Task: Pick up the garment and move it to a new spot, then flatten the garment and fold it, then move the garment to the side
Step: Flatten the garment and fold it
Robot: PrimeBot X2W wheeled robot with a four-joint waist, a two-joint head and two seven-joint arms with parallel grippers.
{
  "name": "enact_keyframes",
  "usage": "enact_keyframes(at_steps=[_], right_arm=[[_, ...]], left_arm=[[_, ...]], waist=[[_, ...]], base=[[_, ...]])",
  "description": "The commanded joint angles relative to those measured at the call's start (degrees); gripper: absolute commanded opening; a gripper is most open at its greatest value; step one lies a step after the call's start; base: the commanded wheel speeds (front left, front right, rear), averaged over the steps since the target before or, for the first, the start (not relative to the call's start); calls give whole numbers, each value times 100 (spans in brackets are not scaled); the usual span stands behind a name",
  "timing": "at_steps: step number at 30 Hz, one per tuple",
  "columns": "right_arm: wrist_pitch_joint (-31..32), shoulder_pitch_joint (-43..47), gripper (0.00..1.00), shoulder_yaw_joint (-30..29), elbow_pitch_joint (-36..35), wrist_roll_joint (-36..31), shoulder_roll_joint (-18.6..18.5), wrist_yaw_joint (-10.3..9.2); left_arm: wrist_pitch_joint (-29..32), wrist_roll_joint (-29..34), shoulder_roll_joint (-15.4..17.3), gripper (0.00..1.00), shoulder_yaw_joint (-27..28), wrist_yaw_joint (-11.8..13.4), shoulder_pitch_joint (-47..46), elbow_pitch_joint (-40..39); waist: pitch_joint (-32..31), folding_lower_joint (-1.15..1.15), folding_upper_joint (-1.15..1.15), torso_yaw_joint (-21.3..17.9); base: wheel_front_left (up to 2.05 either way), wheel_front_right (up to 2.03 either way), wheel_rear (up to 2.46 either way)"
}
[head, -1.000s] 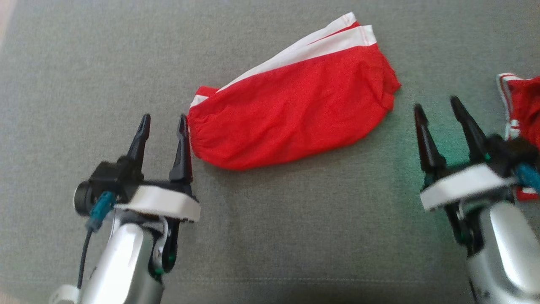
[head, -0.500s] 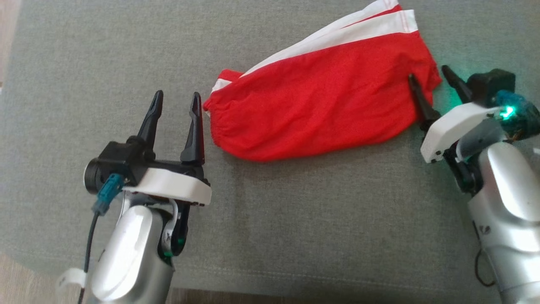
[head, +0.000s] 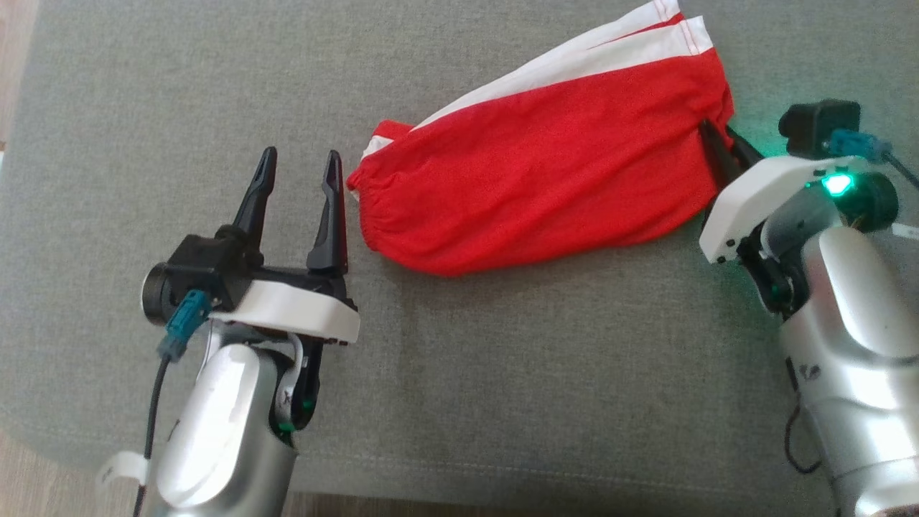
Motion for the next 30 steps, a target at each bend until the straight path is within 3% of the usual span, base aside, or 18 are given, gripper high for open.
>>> enact_keyframes(at_steps=[1, 10, 17, 30], right_arm=[[-49, 232, 0, 37, -127, 41, 99, -5], [-528, 1511, 0, -499, -1036, 100, 484, -5], [-518, 2529, 0, -937, -1784, 133, 716, -5], [-331, 2649, 0, -972, -2200, -81, 777, -5]], left_arm=[[-69, 60, 41, 100, 215, -20, -90, -160], [-69, 111, 40, 100, 304, -87, 174, -84], [-69, 156, 57, 100, 306, -120, 386, -34], [-69, 131, 49, 100, 200, -143, 485, 65]], waist=[[-53, 0, 0, -31], [-428, 0, 0, -243], [-645, 0, 0, -373], [-865, 0, 0, -306]], base=[[0, 0, 0], [0, 0, 0], [0, 0, 0], [0, 0, 0]])
